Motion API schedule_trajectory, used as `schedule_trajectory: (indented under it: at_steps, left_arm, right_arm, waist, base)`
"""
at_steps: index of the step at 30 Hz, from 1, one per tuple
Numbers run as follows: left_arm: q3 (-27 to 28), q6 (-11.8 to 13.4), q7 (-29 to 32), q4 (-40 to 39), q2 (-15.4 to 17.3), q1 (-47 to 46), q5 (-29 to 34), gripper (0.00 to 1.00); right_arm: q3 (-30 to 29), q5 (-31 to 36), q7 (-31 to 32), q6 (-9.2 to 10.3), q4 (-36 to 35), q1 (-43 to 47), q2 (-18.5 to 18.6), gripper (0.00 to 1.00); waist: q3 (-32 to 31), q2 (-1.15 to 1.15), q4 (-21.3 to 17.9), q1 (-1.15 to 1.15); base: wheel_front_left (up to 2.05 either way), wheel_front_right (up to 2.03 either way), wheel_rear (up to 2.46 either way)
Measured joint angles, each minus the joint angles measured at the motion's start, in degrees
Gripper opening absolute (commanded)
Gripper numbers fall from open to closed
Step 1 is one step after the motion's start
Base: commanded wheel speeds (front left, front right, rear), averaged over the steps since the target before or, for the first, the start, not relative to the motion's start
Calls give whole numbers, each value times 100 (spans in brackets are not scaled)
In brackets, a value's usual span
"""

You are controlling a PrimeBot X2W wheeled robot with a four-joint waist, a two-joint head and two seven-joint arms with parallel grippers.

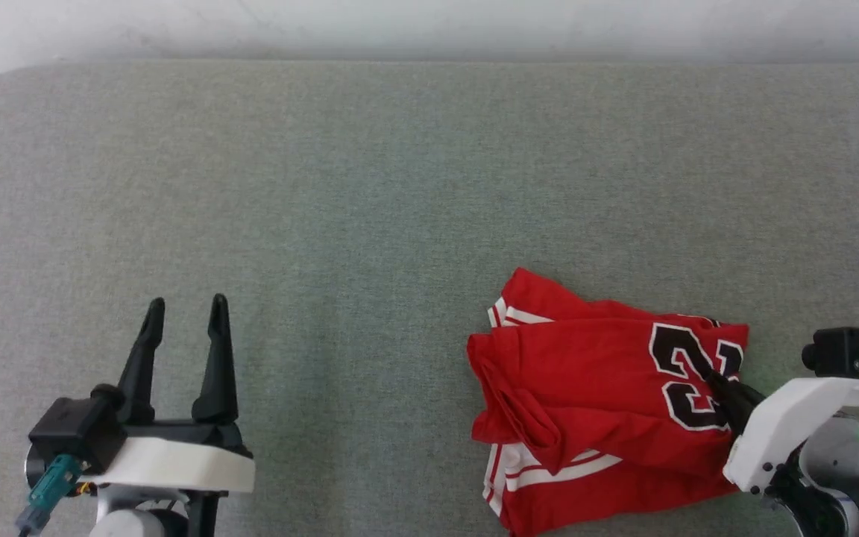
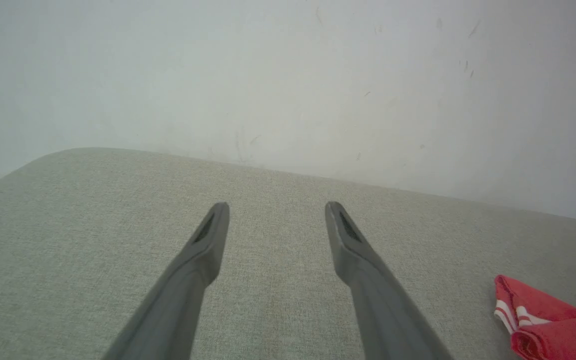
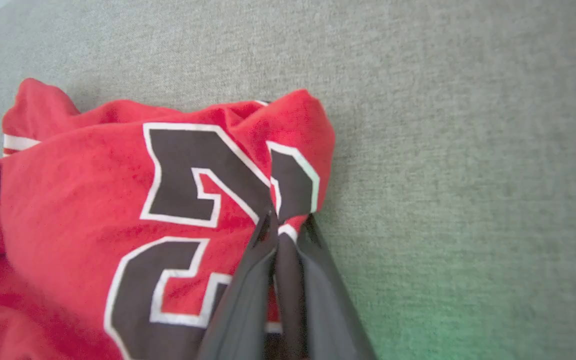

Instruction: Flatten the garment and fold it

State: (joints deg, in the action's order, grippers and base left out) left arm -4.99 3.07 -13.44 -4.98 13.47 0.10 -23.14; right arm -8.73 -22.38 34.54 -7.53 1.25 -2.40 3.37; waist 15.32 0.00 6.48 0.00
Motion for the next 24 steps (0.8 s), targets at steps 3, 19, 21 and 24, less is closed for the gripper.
schedule_trajectory:
  at_steps: [3, 19, 21, 24]
  left_arm:
    - [-49, -1, 7, 16, -1, -55, 1, 100]
    - [56, -7, 85, -246, 311, -308, 20, 100]
    - [94, -7, 91, -331, 387, -459, 67, 100]
    - [140, -8, 141, -435, 492, -656, 109, 100]
  right_arm:
    - [-2, 125, 5, -2, 41, -104, -13, 0]
    - [348, 994, 341, -1, -467, -1609, 1790, 0]
    - [379, 1155, 378, -2, -437, -1827, 2097, 0]
    - [335, 1352, 377, -2, -372, -2127, 2504, 0]
  waist:
    - [-37, 0, 17, 0]
    - [169, 0, -533, 1]
    - [295, 0, -599, 1]
    - [499, 0, -687, 1]
  base:
    - [0, 0, 0]
    - [0, 0, 0]
    - [0, 0, 0]
    - [0, 0, 0]
